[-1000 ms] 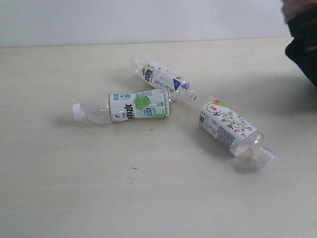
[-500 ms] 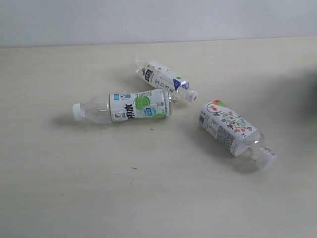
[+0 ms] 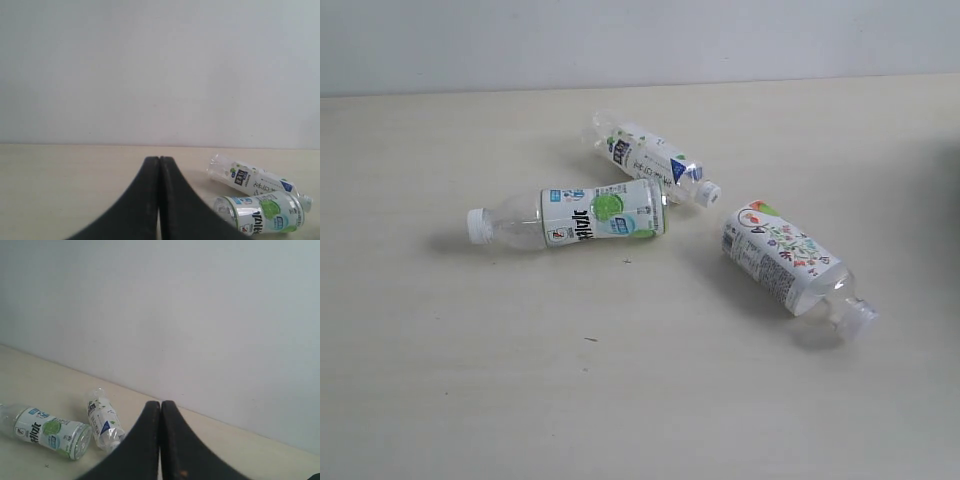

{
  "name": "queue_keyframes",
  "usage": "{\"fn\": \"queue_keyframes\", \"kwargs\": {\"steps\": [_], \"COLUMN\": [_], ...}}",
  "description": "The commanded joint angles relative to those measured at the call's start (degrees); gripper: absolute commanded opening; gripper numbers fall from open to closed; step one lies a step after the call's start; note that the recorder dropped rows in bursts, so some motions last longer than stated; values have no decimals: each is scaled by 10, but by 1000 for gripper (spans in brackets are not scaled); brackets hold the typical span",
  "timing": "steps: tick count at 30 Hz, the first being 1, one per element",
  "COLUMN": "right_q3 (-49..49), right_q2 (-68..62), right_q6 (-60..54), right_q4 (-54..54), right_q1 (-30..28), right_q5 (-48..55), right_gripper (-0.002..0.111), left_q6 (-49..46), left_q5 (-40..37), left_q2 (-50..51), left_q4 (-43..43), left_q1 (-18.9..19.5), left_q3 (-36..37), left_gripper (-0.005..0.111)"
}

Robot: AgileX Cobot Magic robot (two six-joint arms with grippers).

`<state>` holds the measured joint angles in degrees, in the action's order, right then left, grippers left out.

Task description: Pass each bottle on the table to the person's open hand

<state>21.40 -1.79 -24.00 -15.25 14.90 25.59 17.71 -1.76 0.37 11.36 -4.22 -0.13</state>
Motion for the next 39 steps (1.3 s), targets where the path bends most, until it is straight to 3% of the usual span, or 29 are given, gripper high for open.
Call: {"fn": "queue_keyframes", "kwargs": {"steps": [1,39], "right_q3": [0,0], "right_q2": [10,4], "right_q6": [0,28], "right_q4": [6,17], "right_q1": [-3,-3], "right_q5": [13,26], "right_gripper": [0,0], "left_q6": [-2,-2], "left_q5": [1,1], "left_q2": [-4,-4], "left_q4": [-2,-2], "left_q1": [3,3], "left_q3": [1,1], "left_gripper": [0,0]}}
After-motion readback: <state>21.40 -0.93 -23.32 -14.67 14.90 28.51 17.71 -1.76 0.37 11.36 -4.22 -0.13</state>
